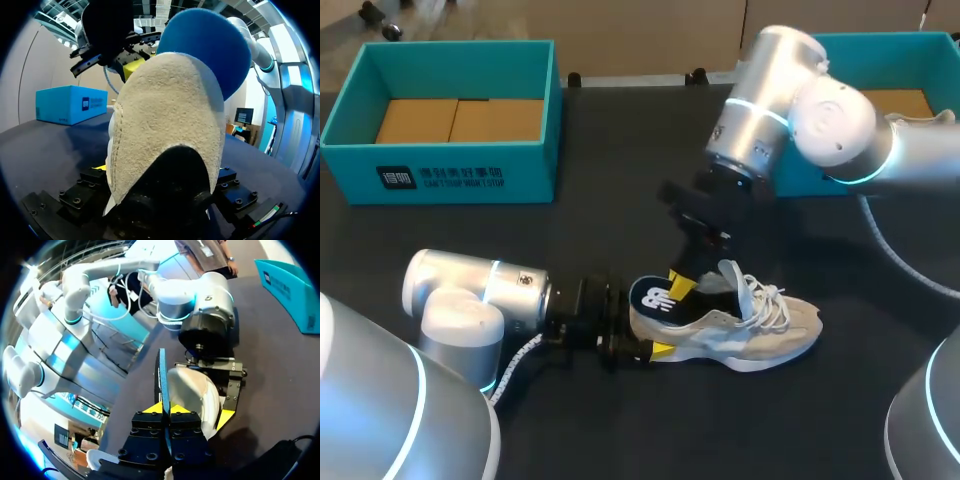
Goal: Take the shoe out of the shoebox, open the shoe tongue, remove and reinsert the insole, then place the shoe into the shoebox
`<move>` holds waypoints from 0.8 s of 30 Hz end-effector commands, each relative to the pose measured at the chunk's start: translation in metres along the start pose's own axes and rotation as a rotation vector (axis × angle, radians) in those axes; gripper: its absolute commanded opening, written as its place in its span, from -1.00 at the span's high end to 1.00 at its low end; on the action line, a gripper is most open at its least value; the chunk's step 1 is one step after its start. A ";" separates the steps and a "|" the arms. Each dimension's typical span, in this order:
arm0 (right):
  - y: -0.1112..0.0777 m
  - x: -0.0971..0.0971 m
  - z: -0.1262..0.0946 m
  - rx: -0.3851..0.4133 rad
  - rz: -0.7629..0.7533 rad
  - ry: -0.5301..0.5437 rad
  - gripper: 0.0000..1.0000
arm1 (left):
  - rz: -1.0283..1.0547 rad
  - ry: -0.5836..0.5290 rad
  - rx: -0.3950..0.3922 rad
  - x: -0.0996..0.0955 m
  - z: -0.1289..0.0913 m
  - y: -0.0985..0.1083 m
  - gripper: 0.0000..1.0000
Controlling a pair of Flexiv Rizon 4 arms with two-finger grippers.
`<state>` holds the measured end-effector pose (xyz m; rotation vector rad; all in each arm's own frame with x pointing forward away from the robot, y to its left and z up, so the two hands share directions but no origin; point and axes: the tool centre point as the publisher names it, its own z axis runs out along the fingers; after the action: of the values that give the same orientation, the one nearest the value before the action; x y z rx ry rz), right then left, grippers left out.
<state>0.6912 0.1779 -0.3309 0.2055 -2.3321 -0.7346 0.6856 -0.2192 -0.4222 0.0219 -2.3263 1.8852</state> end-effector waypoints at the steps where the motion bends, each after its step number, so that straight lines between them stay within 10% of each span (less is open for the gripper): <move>1: 0.013 -0.005 0.000 0.037 -0.015 0.012 1.00 | 0.000 -0.002 0.000 0.001 0.001 0.000 1.00; 4: 0.014 -0.007 0.001 0.043 -0.021 0.022 1.00 | 0.000 -0.002 0.000 0.001 0.001 0.000 1.00; 6: 0.011 -0.007 0.002 0.032 -0.020 0.023 0.40 | 0.000 -0.002 0.000 0.001 0.001 0.000 1.00; 9: 0.007 -0.005 0.002 0.020 -0.012 0.016 0.16 | 0.000 -0.002 0.000 0.001 0.001 0.000 1.00; 24: -0.006 0.004 0.006 -0.027 0.022 0.004 0.14 | 0.000 -0.002 0.000 0.001 0.001 0.000 1.00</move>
<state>0.6875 0.1745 -0.3335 0.1715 -2.3142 -0.7448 0.6856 -0.2192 -0.4222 0.0220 -2.3264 1.8852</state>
